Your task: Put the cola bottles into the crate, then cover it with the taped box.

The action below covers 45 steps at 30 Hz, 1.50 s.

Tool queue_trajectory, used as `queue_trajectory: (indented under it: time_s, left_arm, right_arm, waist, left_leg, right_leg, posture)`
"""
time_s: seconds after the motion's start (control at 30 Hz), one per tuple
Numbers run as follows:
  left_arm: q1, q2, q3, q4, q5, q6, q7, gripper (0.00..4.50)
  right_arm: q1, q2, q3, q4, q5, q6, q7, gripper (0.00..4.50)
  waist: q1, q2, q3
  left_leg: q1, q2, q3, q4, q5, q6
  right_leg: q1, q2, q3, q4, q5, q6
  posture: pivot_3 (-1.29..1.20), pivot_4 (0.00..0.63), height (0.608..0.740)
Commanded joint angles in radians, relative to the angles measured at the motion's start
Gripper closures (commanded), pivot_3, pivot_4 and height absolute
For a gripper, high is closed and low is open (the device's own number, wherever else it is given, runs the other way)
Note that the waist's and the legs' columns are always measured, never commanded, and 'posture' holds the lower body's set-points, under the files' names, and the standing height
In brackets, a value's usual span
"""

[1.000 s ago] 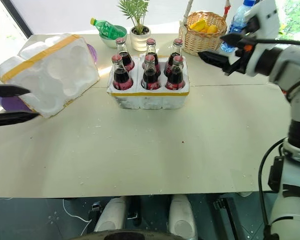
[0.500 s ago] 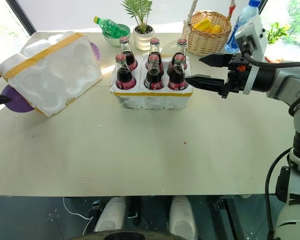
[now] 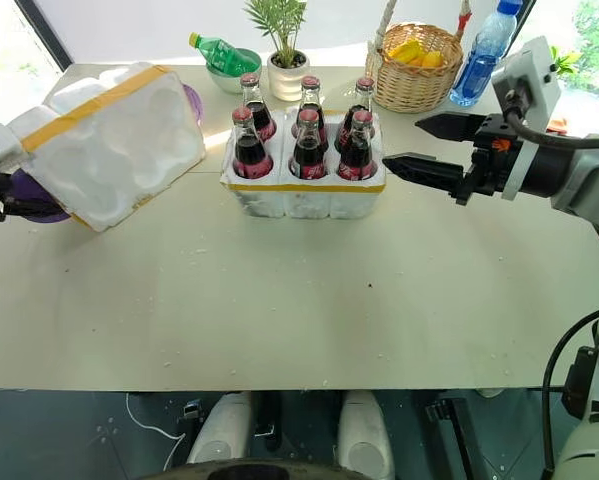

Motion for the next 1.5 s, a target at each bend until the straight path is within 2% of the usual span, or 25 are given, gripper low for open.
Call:
queue_trajectory:
  time_s: [0.03, 0.07, 0.23, 0.37, 0.5, 0.67, 0.77, 0.97, 1.07, 1.17, 1.3, 1.43, 1.5]
  left_arm:
    - [-0.01, 0.007, 0.024, 0.002, 0.001, -0.002, -0.008, 3.97]
    - [-0.014, 0.01, 0.032, -0.002, -0.001, -0.008, -0.005, 4.2]
    - [-0.061, 0.0, 0.086, -0.043, -0.033, -0.14, 0.103, 4.23]
    - [-0.152, -0.105, 0.137, -0.164, -0.068, -0.345, 0.294, 4.23]
    - [-0.163, -0.226, 0.109, -0.343, -0.034, -0.485, 0.44, 4.23]
    - [-0.09, -0.275, -0.078, -0.563, 0.283, -0.648, 0.722, 4.23]
    - [-0.048, -0.31, -0.123, -0.622, 0.364, -0.636, 0.811, 4.23]
    - [0.04, -0.298, -0.231, -0.712, 0.623, -0.602, 1.03, 4.23]
    - [0.046, -0.322, -0.241, -0.715, 0.654, -0.591, 1.093, 4.23]
    - [0.088, -0.324, -0.232, -0.743, 0.615, -0.606, 1.063, 2.76]
    - [0.172, -0.275, -0.193, -0.826, 0.561, -0.619, 1.025, 0.84]
    - [0.275, -0.209, -0.128, -0.945, 0.522, -0.645, 1.056, 0.84]
    - [0.373, -0.157, -0.052, -1.029, 0.45, -0.657, 1.058, 0.84]
  right_arm:
    - [-0.008, -0.028, -0.038, -0.016, 0.013, -0.006, -0.015, 0.0]
    - [-0.005, -0.03, -0.038, -0.01, 0.011, -0.007, -0.018, 0.0]
    - [0.029, -0.054, -0.06, -0.015, 0.019, -0.002, -0.014, 0.0]
    - [0.111, -0.1, -0.129, -0.021, 0.017, 0.013, -0.005, 0.0]
    - [0.186, -0.105, -0.193, -0.041, 0.034, 0.034, -0.025, 0.0]
    - [0.258, -0.077, -0.242, -0.066, 0.045, 0.045, -0.081, 0.0]
    - [0.296, -0.065, -0.26, -0.081, 0.052, 0.048, -0.11, 0.0]
    - [0.301, -0.047, -0.306, -0.097, 0.117, 0.087, -0.176, 0.0]
    - [0.292, -0.035, -0.307, -0.099, 0.14, 0.086, -0.207, 0.0]
    - [0.285, -0.031, -0.297, -0.091, 0.153, 0.079, -0.228, 0.0]
    - [0.292, -0.039, -0.271, -0.078, 0.145, 0.058, -0.224, 0.0]
    - [0.296, -0.052, -0.257, -0.054, 0.126, 0.037, -0.21, 0.0]
    - [0.301, -0.064, -0.252, -0.032, 0.108, 0.021, -0.196, 0.0]
  waist:
    - [0.001, 0.0, 0.0]
    - [0.001, 0.0, 0.0]
    - [0.002, -0.001, 0.0]
    - [0.006, -0.004, 0.0]
    - [0.02, -0.005, -0.001]
    - [0.003, -0.004, -0.001]
    - [-0.001, -0.003, -0.002]
    - [0.002, -0.002, -0.002]
    - [0.005, -0.003, -0.002]
    - [0.006, -0.003, -0.002]
    - [0.002, -0.003, -0.002]
    - [0.002, -0.003, -0.002]
    - [0.001, -0.003, -0.002]
  left_leg:
    - [0.0, 0.0, 0.0, 0.0, 0.0, 0.0]
    - [0.0, 0.0, 0.0, 0.0, 0.0, 0.0]
    - [0.0, 0.0, 0.0, 0.0, 0.0, 0.0]
    - [-0.002, 0.0, -0.001, 0.001, 0.002, -0.004]
    - [-0.005, -0.001, -0.003, 0.004, 0.001, -0.002]
    - [-0.006, -0.002, -0.001, 0.011, -0.001, 0.002]
    - [-0.006, -0.001, -0.001, 0.012, -0.001, 0.002]
    - [-0.006, 0.0, -0.001, 0.013, -0.001, 0.002]
    - [-0.007, 0.0, -0.002, 0.013, -0.001, 0.002]
    - [-0.008, -0.001, -0.002, 0.015, -0.001, 0.002]
    - [-0.008, 0.0, -0.003, 0.015, -0.001, 0.003]
    - [-0.008, 0.0, -0.003, 0.015, -0.001, 0.002]
    - [-0.008, 0.0, -0.002, 0.015, -0.001, 0.003]
  right_leg:
    - [0.0, 0.0, 0.0, 0.0, 0.0, 0.0]
    - [0.0, 0.0, 0.0, 0.0, 0.0, 0.0]
    - [0.0, 0.0, 0.0, 0.0, 0.0, 0.0]
    - [0.0, 0.0, -0.001, 0.0, 0.0, 0.001]
    - [0.001, -0.001, -0.001, -0.001, 0.003, 0.004]
    - [0.001, 0.0, -0.001, 0.0, 0.003, 0.005]
    - [0.001, 0.0, 0.0, -0.001, 0.003, 0.006]
    - [0.001, 0.0, 0.0, 0.0, 0.003, 0.005]
    - [0.001, 0.0, 0.0, 0.0, 0.003, 0.005]
    - [0.001, 0.0, 0.0, 0.0, 0.004, 0.006]
    - [0.001, 0.0, 0.0, 0.0, 0.004, 0.006]
    - [0.001, 0.0, 0.0, 0.0, 0.004, 0.006]
    - [0.001, -0.001, 0.0, 0.0, 0.004, 0.006]
  posture:
    - [0.0, 0.15, 0.74]
    - [0.0, 0.15, 0.74]
    - [0.0, 0.15, 0.74]
    - [0.0, 0.15, 0.74]
    - [0.0, 0.15, 0.74]
    - [0.0, 0.15, 0.74]
    - [0.0, 0.15, 0.74]
    - [0.0, 0.15, 0.74]
    - [0.0, 0.15, 0.74]
    - [0.0, 0.15, 0.74]
    - [0.0, 0.15, 0.74]
    - [0.0, 0.15, 0.74]
    - [0.0, 0.15, 0.74]
